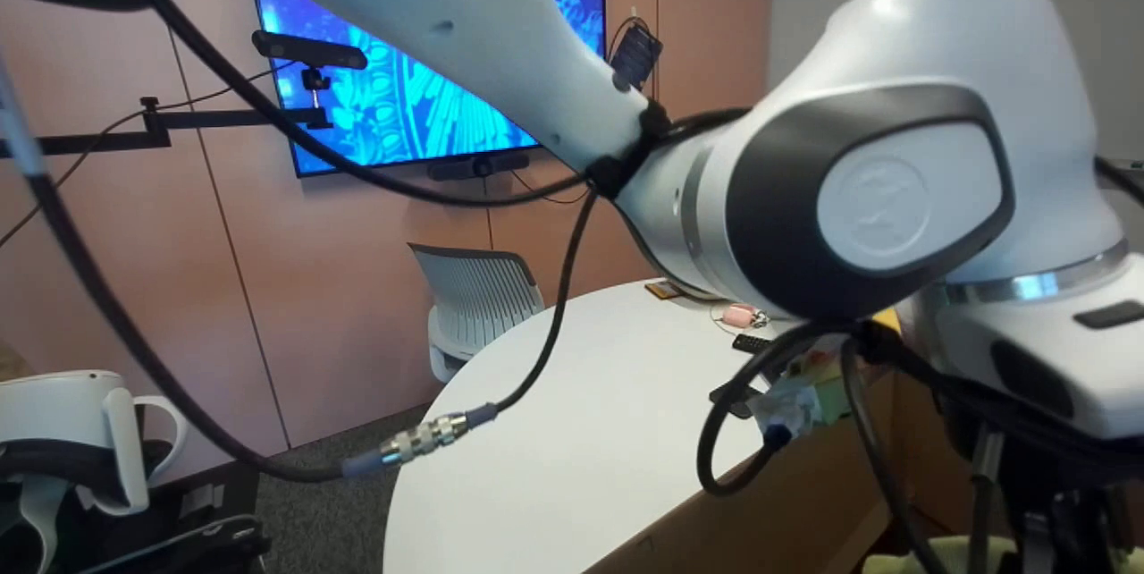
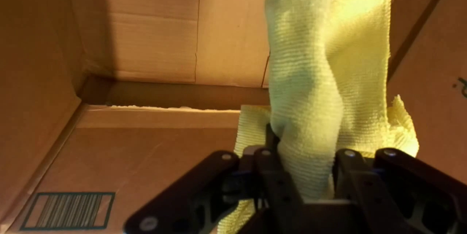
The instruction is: Put the marker on the towel, fold the towel, and then put the folded towel in the box
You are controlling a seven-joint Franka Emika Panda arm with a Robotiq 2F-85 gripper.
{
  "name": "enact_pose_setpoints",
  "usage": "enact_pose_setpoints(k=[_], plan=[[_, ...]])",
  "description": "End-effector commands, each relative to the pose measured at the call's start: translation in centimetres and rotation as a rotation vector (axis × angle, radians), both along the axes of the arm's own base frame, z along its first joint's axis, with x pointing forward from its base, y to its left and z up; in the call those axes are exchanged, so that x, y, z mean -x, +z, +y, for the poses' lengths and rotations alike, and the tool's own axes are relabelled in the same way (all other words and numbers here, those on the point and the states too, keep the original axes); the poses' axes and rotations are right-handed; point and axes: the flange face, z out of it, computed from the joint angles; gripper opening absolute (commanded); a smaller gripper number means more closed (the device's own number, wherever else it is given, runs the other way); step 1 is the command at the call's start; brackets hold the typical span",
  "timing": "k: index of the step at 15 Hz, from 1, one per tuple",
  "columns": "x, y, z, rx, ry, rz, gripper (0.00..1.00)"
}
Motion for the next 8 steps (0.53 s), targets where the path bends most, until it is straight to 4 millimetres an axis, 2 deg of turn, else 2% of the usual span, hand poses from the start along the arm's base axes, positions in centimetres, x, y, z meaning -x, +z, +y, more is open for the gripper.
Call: enact_pose_setpoints(k=[1,5,8], plan=[[-2.9,-5.7,1.5,0.028,0.046,0.050,0.04],[-3.3,-12.4,2.9,0.005,0.093,0.137,0.05],[-2.9,-16.2,2.5,-0.037,0.103,0.178,0.05]])
